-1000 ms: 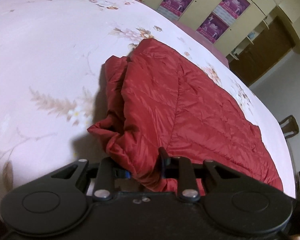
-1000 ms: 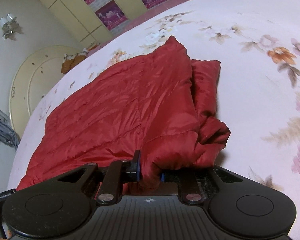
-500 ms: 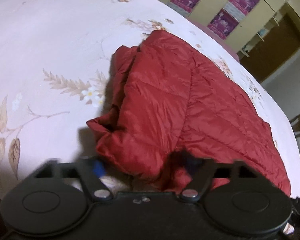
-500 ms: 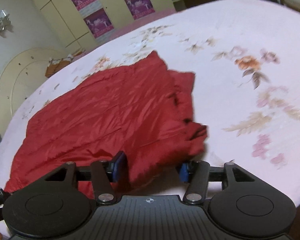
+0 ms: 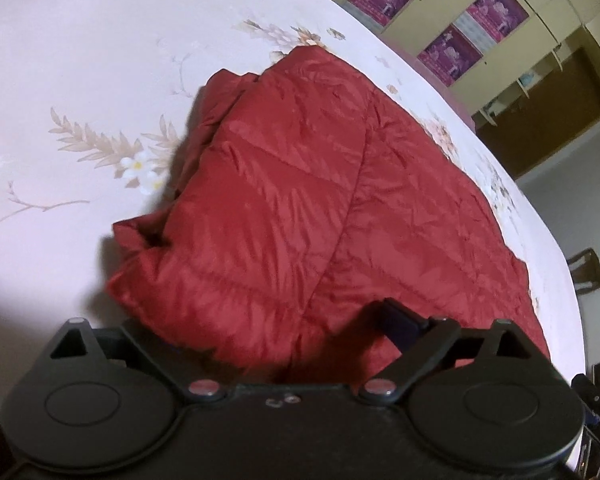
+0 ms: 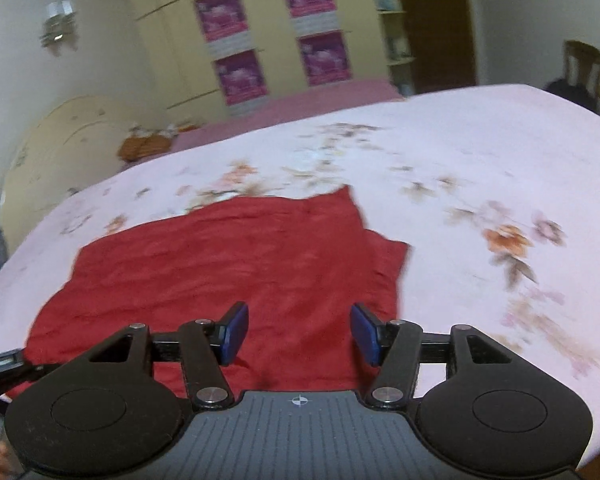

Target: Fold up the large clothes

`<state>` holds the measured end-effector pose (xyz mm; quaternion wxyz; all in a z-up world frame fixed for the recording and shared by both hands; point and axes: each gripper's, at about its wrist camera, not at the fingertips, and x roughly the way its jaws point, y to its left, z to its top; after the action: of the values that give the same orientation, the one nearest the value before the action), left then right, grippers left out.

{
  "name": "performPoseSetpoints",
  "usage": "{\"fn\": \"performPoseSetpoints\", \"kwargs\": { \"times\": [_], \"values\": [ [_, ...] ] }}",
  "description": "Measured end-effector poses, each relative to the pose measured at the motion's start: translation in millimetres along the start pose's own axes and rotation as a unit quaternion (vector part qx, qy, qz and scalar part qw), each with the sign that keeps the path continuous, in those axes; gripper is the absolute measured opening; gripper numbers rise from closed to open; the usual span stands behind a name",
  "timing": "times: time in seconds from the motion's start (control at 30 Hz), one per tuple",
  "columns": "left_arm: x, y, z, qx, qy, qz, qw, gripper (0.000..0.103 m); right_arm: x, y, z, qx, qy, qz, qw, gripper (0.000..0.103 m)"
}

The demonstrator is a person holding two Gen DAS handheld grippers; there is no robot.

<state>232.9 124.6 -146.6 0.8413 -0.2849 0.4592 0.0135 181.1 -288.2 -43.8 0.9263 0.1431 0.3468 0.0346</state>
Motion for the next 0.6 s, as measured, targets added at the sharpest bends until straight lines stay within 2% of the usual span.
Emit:
{"fn": "performPoseSetpoints", "kwargs": {
  "times": [0.3, 0.4, 0.43, 0.47, 0.5, 0.57, 0.6],
  "values": [
    [9.2, -4.3, 3.4, -0.016, -0.035, 0.001, 0.9993, 0.094, 56.8, 49.4, 10.4, -0.089, 0.025, 0.058, 0.994, 0.056],
    [9.0, -4.1, 3.9, -0.023, -0.041, 0.003, 0.9989, 0.090, 78.6, 61.7, 13.7, -0.106, 0.031, 0.069, 0.992, 0.055],
    [8.2, -3.4, 4.2, -0.027, -0.042, 0.003, 0.9988, 0.087, 86.2, 65.4, 14.9, -0.111, 0.033, 0.071, 0.991, 0.048],
    [7.4, -2.3, 4.5, -0.031, -0.043, 0.001, 0.9986, 0.083, 93.5, 68.1, 16.5, -0.117, 0.036, 0.074, 0.990, 0.032],
    [6.5, -0.6, 5.0, -0.035, -0.044, 0.001, 0.9984, 0.081, 102.0, 71.9, 18.5, -0.122, 0.043, 0.076, 0.989, 0.027],
    [4.8, 3.3, 6.4, -0.046, -0.046, 0.000, 0.9979, 0.071, 116.0, 78.0, 22.1, -0.129, 0.047, 0.079, 0.987, 0.026],
    [4.1, 4.7, 6.9, -0.050, -0.047, -0.001, 0.9977, 0.069, 121.5, 80.8, 23.5, -0.133, 0.048, 0.080, 0.987, 0.026]
  ]
}}
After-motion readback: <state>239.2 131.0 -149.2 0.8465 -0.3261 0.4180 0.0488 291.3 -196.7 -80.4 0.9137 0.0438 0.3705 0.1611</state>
